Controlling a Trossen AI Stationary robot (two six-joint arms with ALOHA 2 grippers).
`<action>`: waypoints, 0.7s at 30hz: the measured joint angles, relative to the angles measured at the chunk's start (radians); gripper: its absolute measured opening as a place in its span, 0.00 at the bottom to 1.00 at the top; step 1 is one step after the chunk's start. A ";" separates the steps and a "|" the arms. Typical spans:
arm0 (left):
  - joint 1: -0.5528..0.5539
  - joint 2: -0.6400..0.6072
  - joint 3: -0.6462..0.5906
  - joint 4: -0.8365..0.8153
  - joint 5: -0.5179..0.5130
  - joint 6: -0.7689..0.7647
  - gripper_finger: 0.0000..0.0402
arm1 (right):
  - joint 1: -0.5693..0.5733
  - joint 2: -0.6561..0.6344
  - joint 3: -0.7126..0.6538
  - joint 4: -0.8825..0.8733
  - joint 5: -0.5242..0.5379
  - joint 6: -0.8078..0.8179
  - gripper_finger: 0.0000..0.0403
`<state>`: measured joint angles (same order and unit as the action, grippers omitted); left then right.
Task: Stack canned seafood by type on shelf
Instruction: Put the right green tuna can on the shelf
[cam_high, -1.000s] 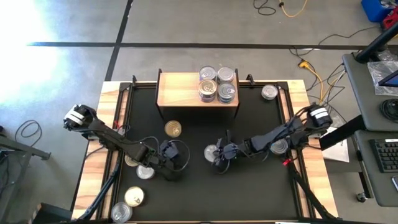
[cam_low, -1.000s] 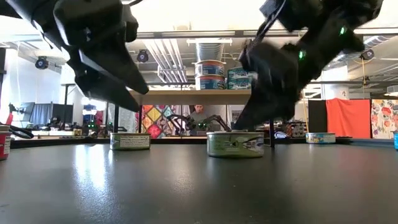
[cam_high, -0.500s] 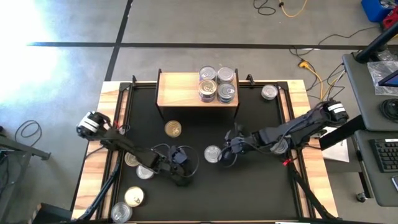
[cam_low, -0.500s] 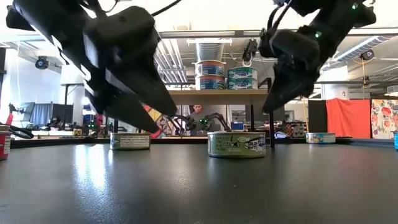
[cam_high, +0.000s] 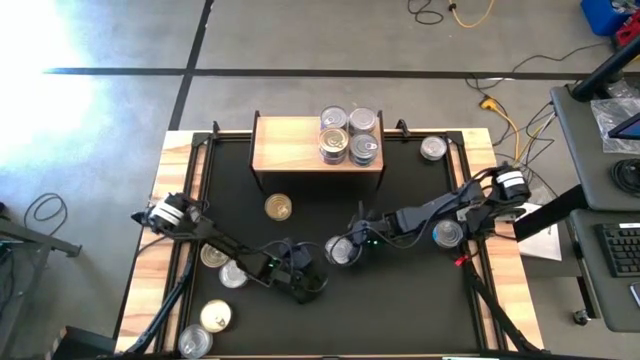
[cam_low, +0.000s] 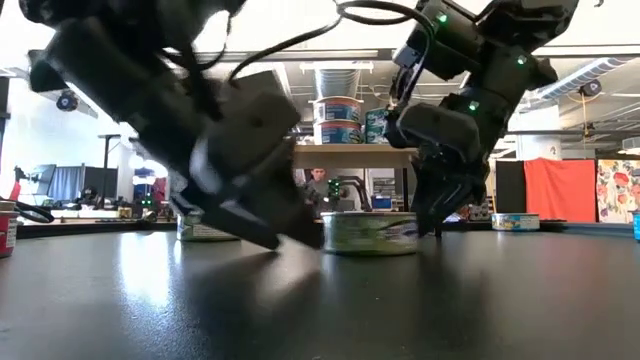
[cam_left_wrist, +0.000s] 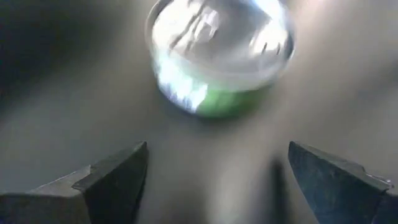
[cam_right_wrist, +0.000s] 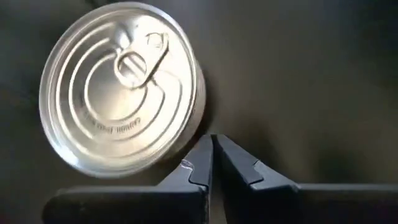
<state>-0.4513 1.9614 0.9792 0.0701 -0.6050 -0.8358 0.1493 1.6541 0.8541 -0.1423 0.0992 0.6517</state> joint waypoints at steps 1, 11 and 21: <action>0.001 0.014 0.015 0.005 -0.001 0.001 0.93 | 0.007 0.011 0.013 -0.002 -0.010 0.011 0.03; 0.000 0.082 0.085 -0.011 -0.072 0.040 0.93 | 0.056 0.113 0.139 -0.037 -0.036 0.056 0.03; 0.001 0.082 0.086 0.000 -0.067 0.087 0.93 | 0.093 0.151 0.220 -0.093 -0.047 0.044 0.03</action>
<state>-0.4502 2.0438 1.0649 0.0704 -0.6724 -0.7486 0.2424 1.8050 1.0738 -0.2351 0.0525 0.6961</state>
